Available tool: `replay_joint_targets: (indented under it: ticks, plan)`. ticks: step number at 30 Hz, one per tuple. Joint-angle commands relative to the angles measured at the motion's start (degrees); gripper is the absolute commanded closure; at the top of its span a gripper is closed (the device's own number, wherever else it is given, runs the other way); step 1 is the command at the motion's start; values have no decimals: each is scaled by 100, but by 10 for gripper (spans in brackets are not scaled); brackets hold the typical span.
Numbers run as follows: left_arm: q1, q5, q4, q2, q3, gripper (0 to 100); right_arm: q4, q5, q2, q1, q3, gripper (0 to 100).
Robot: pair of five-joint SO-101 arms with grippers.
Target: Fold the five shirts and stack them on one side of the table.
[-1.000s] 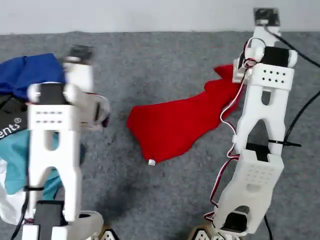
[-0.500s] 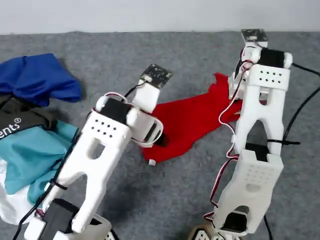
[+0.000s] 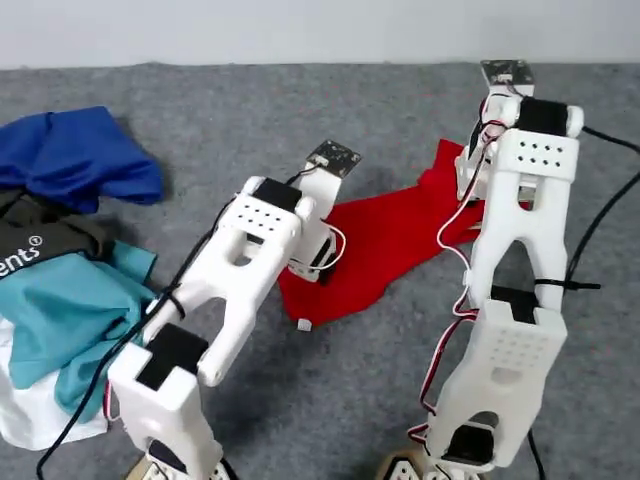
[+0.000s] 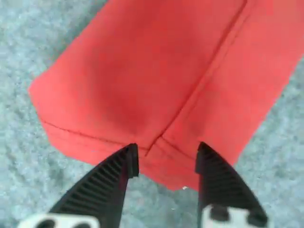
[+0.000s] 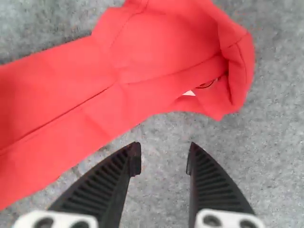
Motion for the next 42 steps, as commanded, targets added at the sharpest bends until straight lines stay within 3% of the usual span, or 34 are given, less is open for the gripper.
replay_joint_targets:
  ticks: [1,15,21,35,38,42]
  plan:
    - [-26,0,-35,18,-233,815,233,53,-31,-40,-26,837]
    - [0,9,35,70,-189,824,233,44,-31,-22,-18,837]
    - [387,-9,-290,79,163,988,233,44,-31,-13,-18,837]
    - [396,-9,-440,26,382,981,233,44,-31,-13,-9,837]
    - [369,-9,-79,62,110,975,233,44,-22,-22,-9,837]
    - [369,-9,598,70,-444,880,233,44,-22,-31,-9,837]
